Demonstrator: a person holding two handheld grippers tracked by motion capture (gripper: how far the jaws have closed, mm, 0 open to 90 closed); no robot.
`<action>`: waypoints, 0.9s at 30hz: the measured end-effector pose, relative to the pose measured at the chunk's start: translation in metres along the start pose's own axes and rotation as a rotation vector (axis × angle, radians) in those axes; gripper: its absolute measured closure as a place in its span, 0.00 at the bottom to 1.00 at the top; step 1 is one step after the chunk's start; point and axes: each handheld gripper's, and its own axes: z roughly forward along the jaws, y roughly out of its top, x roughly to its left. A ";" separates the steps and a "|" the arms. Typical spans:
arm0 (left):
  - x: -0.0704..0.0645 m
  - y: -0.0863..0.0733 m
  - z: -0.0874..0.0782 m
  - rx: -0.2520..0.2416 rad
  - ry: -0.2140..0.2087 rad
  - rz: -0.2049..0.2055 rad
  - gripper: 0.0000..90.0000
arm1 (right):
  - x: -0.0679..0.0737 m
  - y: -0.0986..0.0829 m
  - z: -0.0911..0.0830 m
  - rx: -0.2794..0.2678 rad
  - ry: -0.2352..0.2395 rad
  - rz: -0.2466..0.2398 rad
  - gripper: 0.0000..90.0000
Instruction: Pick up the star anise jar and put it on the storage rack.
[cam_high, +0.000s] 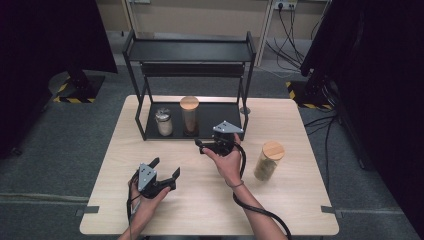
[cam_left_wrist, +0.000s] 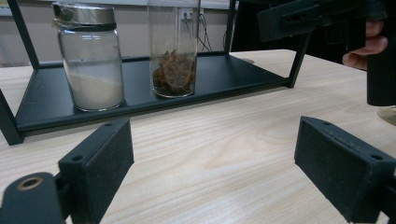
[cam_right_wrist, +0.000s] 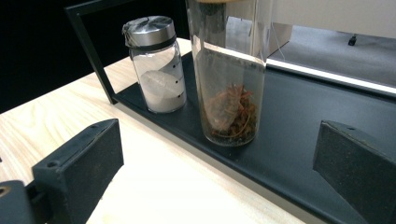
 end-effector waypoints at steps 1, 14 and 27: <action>0.000 0.000 0.000 0.000 0.000 -0.001 0.12 | 0.000 -0.002 -0.001 0.002 0.002 0.001 0.02; 0.000 0.000 0.000 0.000 0.001 0.000 0.12 | -0.001 -0.009 -0.008 0.013 0.007 0.005 0.02; 0.000 0.000 0.000 0.000 0.002 0.000 0.12 | 0.000 -0.016 -0.017 0.027 0.024 0.008 0.02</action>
